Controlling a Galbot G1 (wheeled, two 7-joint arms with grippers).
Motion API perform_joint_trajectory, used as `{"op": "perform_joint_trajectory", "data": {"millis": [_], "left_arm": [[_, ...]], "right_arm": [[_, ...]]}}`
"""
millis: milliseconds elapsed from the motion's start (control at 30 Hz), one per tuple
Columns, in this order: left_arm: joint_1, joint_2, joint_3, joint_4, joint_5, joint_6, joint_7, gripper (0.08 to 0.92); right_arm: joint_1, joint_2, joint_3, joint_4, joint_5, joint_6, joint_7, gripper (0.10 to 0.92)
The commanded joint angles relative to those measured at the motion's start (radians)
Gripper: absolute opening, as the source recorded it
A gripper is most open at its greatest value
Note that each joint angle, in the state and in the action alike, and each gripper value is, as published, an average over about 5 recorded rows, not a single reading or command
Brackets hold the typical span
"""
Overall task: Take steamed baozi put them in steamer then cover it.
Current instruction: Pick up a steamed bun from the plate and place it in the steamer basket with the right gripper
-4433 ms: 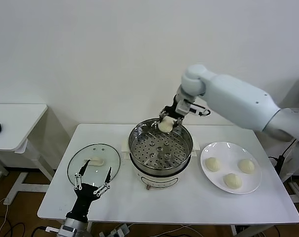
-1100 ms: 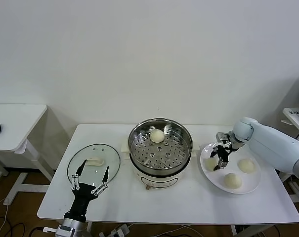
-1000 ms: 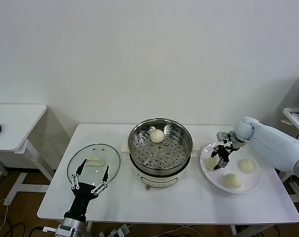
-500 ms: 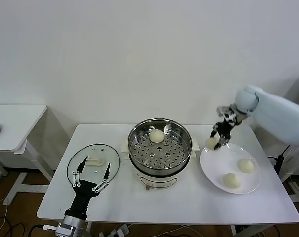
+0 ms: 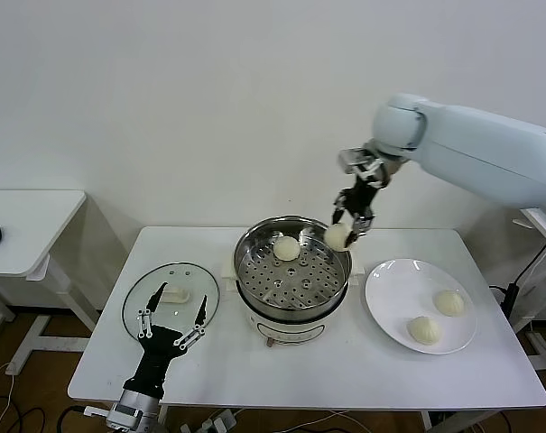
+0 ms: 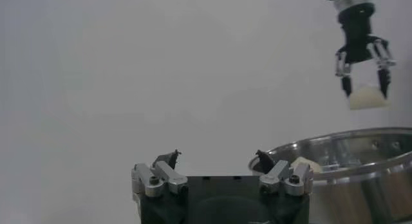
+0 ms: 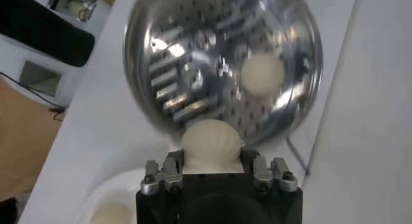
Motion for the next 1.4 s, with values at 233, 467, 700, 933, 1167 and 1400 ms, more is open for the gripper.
{"op": "perform_joint_trajectory", "data": {"millis": [233,467,700,933,1167,1400], "left_arm": [[-0.013,0.005,0.015,0.007,0.0,0.001,-0.002,0.823],[-0.013,0.005,0.013,0.016,-0.006,-0.007,-0.002,0.823],[-0.014,0.005,0.012,0.018,-0.008,-0.008,-0.003,0.823],[-0.013,0.003,0.007,0.023,-0.008,-0.011,-0.004,0.823],[-0.012,0.0,0.002,0.022,-0.009,-0.011,-0.004,0.823],[-0.006,-0.006,-0.005,0.018,-0.008,-0.011,-0.004,0.823]], "right_arm": [[-0.026,0.264,-0.12,-0.004,0.173,-0.107,0.195,0.611],[-0.094,0.303,-0.13,-0.048,0.189,-0.122,0.262,0.608],[-0.142,0.32,-0.126,-0.08,0.183,-0.129,0.304,0.606],[-0.166,0.319,-0.118,-0.091,0.174,-0.13,0.326,0.619],[-0.164,0.304,-0.106,-0.084,0.178,-0.131,0.343,0.724],[-0.087,0.178,-0.08,0.004,0.16,-0.131,0.294,0.821]]}}
